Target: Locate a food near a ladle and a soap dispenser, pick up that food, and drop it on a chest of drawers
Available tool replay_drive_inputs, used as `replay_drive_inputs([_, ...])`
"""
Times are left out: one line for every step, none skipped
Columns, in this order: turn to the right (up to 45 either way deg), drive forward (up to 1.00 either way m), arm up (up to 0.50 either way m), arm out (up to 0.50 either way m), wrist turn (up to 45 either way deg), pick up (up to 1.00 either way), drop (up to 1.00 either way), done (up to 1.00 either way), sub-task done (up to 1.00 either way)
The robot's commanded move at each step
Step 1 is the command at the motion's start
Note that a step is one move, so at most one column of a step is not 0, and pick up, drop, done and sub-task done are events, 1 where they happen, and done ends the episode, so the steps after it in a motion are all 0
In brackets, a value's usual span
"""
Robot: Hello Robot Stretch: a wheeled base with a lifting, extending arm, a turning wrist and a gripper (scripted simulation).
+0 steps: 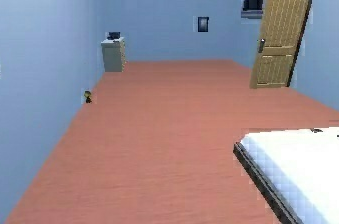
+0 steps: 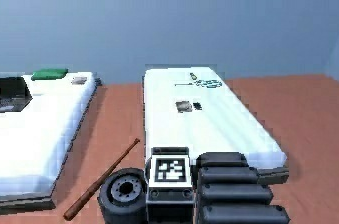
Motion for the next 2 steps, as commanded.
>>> replay_drive_inputs([0.0, 1.00, 0.00, 0.00, 0.0, 0.00, 0.00, 0.00, 0.00])
replay_drive_inputs([3.0, 0.00, 0.00, 0.00, 0.0, 0.00, 0.00, 0.00, 0.00])
